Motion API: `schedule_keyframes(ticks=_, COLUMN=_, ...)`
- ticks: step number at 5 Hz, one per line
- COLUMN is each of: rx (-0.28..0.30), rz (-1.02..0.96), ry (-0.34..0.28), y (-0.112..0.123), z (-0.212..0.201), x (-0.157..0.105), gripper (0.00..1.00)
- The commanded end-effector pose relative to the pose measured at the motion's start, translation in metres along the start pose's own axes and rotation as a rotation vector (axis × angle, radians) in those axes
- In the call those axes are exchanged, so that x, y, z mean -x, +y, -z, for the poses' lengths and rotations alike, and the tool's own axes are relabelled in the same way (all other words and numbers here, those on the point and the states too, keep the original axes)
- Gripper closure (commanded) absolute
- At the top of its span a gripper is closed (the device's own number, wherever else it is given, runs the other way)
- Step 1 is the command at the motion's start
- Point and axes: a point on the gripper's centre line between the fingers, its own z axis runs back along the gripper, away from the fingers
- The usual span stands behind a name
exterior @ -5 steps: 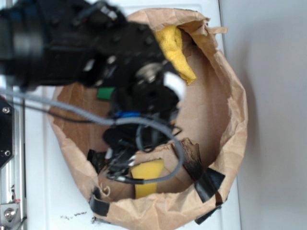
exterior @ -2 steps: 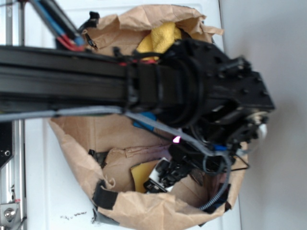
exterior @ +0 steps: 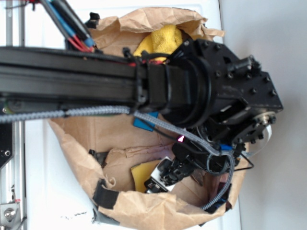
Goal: Grab the green sponge.
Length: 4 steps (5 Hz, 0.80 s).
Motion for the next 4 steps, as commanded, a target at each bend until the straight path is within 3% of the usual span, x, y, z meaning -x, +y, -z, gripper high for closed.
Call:
schedule_keyframes(ticks=1, rx=0.021, rz=0.452, ry=0.039, y=-0.033, z=-0.029, x=0.002, gripper=0.00)
schedule_keyframes(ticks=2, rx=0.029, rz=0.538, ry=0.083, y=-0.034, z=-0.034, x=-0.001, gripper=0.00)
schedule_keyframes(ticks=3, rx=-0.085, rz=0.646, ry=0.101, y=-0.043, z=-0.023, x=0.001, gripper=0.00)
schedule_keyframes(ticks=4, rx=-0.142, rz=0.750, ry=0.059, y=-0.057, z=-0.015, x=0.010, gripper=0.00)
